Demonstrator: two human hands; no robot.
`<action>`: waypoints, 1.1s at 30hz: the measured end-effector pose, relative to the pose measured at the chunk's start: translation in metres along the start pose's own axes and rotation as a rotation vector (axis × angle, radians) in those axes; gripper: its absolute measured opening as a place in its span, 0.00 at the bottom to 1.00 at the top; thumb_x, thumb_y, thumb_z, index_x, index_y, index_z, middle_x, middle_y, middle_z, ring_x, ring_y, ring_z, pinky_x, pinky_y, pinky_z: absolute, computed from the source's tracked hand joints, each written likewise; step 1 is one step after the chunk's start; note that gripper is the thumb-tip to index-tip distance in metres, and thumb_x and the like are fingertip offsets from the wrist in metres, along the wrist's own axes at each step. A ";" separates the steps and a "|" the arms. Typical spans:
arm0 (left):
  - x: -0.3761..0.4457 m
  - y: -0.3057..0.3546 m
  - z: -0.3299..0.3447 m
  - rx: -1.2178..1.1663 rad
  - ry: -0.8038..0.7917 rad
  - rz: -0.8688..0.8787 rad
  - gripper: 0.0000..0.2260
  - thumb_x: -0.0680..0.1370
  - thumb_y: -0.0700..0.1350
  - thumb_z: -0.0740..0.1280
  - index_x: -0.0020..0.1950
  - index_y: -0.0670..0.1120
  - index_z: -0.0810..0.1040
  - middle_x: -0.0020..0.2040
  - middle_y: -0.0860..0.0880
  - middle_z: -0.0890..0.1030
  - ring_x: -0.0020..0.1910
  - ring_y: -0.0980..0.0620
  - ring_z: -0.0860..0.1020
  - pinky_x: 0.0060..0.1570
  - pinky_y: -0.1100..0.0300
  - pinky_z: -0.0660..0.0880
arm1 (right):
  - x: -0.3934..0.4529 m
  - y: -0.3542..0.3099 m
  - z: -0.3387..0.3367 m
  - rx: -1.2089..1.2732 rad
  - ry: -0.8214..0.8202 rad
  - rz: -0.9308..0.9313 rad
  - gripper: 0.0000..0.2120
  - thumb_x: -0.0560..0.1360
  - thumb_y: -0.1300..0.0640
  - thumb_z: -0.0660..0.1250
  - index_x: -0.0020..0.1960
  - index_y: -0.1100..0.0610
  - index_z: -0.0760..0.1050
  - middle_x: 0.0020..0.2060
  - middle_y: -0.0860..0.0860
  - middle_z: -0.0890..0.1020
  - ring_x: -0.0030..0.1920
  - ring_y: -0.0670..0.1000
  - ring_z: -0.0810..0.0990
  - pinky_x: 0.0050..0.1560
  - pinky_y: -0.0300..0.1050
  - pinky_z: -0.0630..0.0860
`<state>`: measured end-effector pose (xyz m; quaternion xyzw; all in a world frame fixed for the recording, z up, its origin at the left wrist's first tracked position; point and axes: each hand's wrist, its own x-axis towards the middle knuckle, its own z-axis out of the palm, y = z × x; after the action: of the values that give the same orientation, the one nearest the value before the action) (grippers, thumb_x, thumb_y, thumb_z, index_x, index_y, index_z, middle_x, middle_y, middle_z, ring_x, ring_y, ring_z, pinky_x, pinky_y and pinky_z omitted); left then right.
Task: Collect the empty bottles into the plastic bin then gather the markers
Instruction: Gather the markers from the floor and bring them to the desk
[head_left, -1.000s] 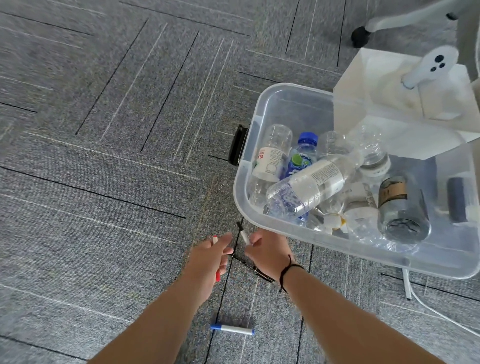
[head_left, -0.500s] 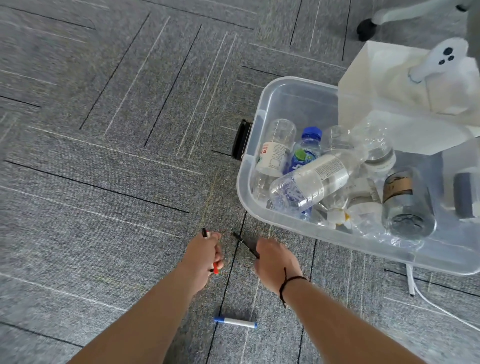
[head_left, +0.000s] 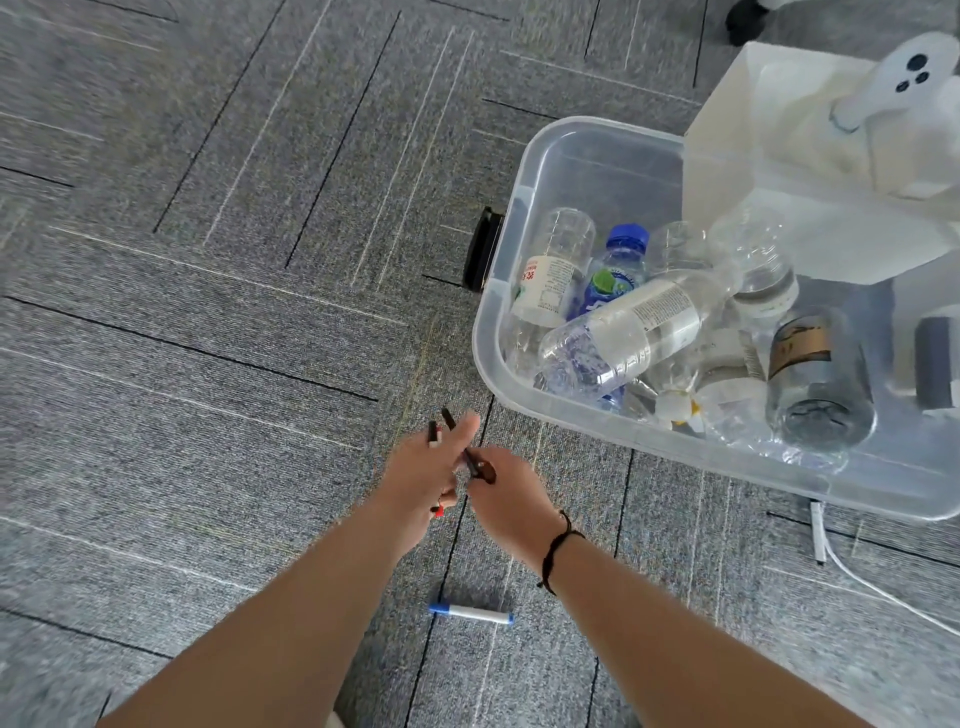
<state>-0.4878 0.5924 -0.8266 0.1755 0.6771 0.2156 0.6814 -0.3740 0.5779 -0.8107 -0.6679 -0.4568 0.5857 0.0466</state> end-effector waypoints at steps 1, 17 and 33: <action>-0.001 -0.001 0.002 0.022 -0.013 0.004 0.21 0.77 0.57 0.69 0.52 0.38 0.80 0.46 0.41 0.84 0.39 0.44 0.80 0.38 0.54 0.74 | -0.001 -0.006 0.000 0.055 -0.017 -0.001 0.08 0.83 0.62 0.58 0.51 0.59 0.76 0.42 0.55 0.83 0.31 0.47 0.74 0.28 0.34 0.71; 0.001 0.017 -0.009 -0.352 0.074 -0.112 0.08 0.83 0.38 0.60 0.57 0.39 0.77 0.37 0.44 0.76 0.33 0.48 0.74 0.43 0.48 0.77 | -0.030 0.059 0.033 -1.001 -0.280 -0.217 0.10 0.76 0.60 0.71 0.56 0.60 0.77 0.51 0.54 0.78 0.48 0.52 0.80 0.52 0.50 0.83; -0.011 0.010 0.014 -0.072 -0.155 -0.112 0.13 0.84 0.44 0.60 0.61 0.37 0.79 0.53 0.36 0.84 0.52 0.38 0.82 0.59 0.39 0.77 | 0.011 0.008 -0.044 0.268 0.038 0.052 0.11 0.76 0.57 0.72 0.51 0.65 0.83 0.44 0.59 0.87 0.37 0.49 0.85 0.37 0.41 0.83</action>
<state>-0.4742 0.5957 -0.8115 0.1292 0.6227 0.1871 0.7487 -0.3348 0.6012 -0.8098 -0.6783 -0.3562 0.6295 0.1289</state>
